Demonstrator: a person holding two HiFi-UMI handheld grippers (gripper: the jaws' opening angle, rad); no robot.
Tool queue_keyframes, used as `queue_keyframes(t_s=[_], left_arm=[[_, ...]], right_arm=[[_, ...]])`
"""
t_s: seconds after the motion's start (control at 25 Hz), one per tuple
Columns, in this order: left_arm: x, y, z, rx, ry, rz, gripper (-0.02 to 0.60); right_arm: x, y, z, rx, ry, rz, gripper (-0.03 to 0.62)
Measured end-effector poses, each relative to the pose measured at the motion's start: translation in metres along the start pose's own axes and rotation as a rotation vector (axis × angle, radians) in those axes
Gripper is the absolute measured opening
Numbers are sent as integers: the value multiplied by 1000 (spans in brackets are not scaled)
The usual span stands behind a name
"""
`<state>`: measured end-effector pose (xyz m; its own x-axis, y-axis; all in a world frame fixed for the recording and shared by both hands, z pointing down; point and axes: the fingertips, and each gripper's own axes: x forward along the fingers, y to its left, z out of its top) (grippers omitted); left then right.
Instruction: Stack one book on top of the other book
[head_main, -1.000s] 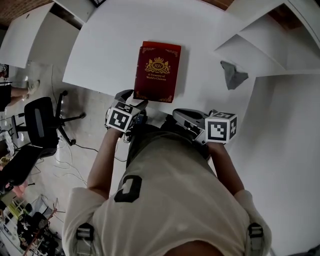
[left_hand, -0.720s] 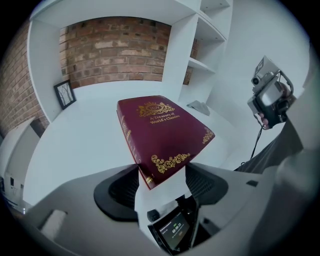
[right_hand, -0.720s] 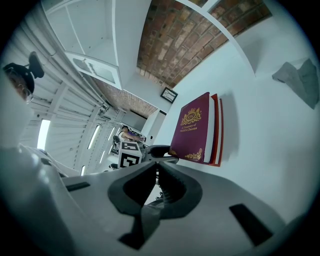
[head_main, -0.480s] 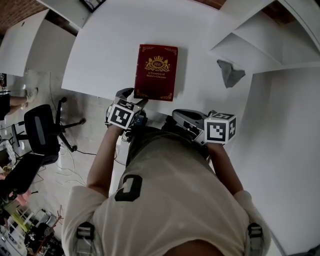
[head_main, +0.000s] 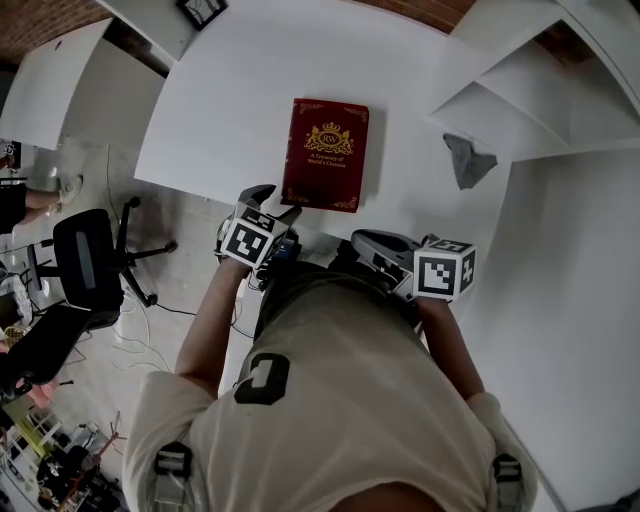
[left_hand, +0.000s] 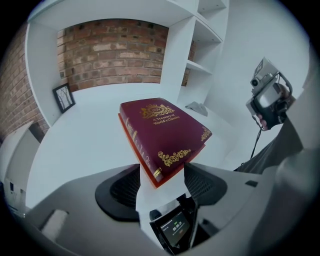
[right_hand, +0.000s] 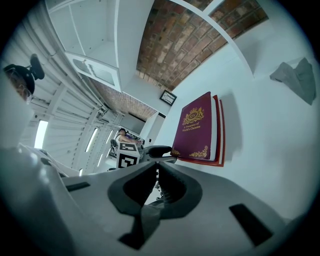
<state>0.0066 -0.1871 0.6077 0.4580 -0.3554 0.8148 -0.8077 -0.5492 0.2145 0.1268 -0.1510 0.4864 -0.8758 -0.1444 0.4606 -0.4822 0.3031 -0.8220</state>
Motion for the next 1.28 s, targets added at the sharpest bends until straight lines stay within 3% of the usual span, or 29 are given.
queue_keyframes(t_s=[0.24, 0.44, 0.64, 0.76, 0.88, 1.04, 1.16, 1.28], left_arm=[[-19, 13, 1, -20, -37, 28, 270], [-49, 23, 2, -60, -124, 30, 262], [-89, 33, 11, -90, -267, 29, 190], [-116, 45, 22, -112, -364, 37, 38], [-138, 55, 38, -108, -467, 31, 12], [-161, 52, 48, -160, -635, -52, 11], [-165, 53, 41, -173, -640, -89, 6], [-167, 63, 29, -248, -609, -98, 6]], right_arm=[[13, 13, 5, -57, 20, 34, 12], [28, 35, 6, -122, 18, 75, 11], [42, 55, 3, -181, 36, 100, 11], [53, 66, 8, -221, 48, 96, 11], [62, 78, 12, -267, 41, 87, 11], [72, 83, 6, -262, 52, 72, 11], [81, 89, 5, -278, 48, 67, 11], [94, 100, 3, -302, 47, 65, 11]])
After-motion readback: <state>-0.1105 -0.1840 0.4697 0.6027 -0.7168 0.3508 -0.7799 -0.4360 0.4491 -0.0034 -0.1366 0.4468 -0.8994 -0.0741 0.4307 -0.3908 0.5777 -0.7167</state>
